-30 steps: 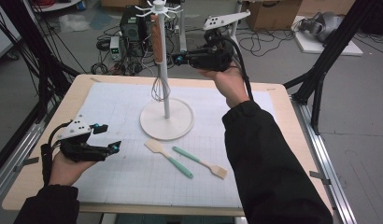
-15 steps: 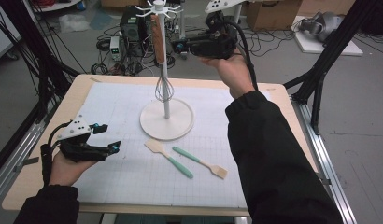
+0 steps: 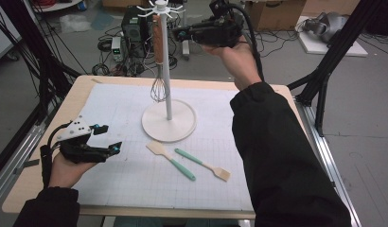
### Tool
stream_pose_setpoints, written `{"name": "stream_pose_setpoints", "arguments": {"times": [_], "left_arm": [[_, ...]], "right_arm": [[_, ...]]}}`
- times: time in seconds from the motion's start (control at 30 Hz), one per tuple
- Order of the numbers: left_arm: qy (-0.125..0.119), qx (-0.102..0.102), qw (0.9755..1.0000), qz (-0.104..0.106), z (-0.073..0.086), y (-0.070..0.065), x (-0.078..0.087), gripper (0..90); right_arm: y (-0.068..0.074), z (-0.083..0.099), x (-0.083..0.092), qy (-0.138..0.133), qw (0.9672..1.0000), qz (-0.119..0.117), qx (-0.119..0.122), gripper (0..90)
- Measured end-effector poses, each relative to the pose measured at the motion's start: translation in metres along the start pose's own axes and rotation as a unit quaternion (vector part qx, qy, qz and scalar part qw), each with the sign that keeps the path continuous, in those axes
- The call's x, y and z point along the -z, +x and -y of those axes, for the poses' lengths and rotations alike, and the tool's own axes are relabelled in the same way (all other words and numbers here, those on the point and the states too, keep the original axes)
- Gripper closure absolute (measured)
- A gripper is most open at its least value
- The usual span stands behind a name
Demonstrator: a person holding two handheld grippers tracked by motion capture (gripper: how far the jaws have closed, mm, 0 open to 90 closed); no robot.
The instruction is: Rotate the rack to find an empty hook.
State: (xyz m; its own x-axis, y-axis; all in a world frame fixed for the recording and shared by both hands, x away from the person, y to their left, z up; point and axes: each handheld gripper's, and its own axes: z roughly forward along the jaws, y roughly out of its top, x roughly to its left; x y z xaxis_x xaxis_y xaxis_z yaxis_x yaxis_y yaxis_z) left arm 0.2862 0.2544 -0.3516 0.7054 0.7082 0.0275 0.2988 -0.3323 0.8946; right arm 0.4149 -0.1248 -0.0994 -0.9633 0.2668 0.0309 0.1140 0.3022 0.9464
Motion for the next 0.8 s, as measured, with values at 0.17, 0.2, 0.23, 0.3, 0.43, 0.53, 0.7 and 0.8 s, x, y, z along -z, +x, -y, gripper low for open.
{"name": "stream_pose_setpoints", "arguments": {"times": [0.17, 0.2, 0.23, 0.3, 0.43, 0.53, 0.7, 0.8], "left_arm": [[0.002, 0.001, 1.0, 0.002, 0.001, 0.0, -0.001, 21.9], [0.0, 0.004, 1.0, 0.002, 0.001, -0.001, -0.001, 21.9], [0.0, 0.003, 1.0, 0.001, 0.001, 0.0, -0.001, 21.9], [0.001, 0.003, 1.0, 0.002, 0.001, 0.0, -0.001, 21.9], [0.003, 0.001, 1.0, 0.004, 0.001, 0.001, -0.002, 21.9], [0.0, 0.003, 1.0, 0.005, 0.001, 0.001, -0.002, 21.9], [0.002, 0.002, 1.0, 0.005, 0.001, 0.001, -0.002, 21.9], [0.002, 0.001, 1.0, 0.006, 0.002, 0.001, -0.003, 21.9]], "right_arm": [[-0.002, -0.008, 0.002, 0.0, 1.0, 0.007, 0.007, 89.6], [-0.003, -0.009, 0.002, 0.001, 0.9999, 0.009, 0.005, 89.6], [-0.004, -0.009, 0.002, 0.002, 0.9999, 0.01, 0.006, 89.7], [-0.006, -0.01, 0.002, 0.003, 0.9999, 0.012, 0.005, 89.7], [-0.011, -0.009, 0.001, 0.003, 0.9999, 0.015, 0.002, 89.7], [-0.015, -0.007, 0.001, -0.003, 0.9999, 0.013, 0.003, 89.7], [-0.019, -0.005, 0.001, -0.005, 0.9998, 0.017, -0.002, 89.7], [-0.022, -0.005, 0.002, -0.006, 0.9999, 0.013, -0.004, 89.7]]}}
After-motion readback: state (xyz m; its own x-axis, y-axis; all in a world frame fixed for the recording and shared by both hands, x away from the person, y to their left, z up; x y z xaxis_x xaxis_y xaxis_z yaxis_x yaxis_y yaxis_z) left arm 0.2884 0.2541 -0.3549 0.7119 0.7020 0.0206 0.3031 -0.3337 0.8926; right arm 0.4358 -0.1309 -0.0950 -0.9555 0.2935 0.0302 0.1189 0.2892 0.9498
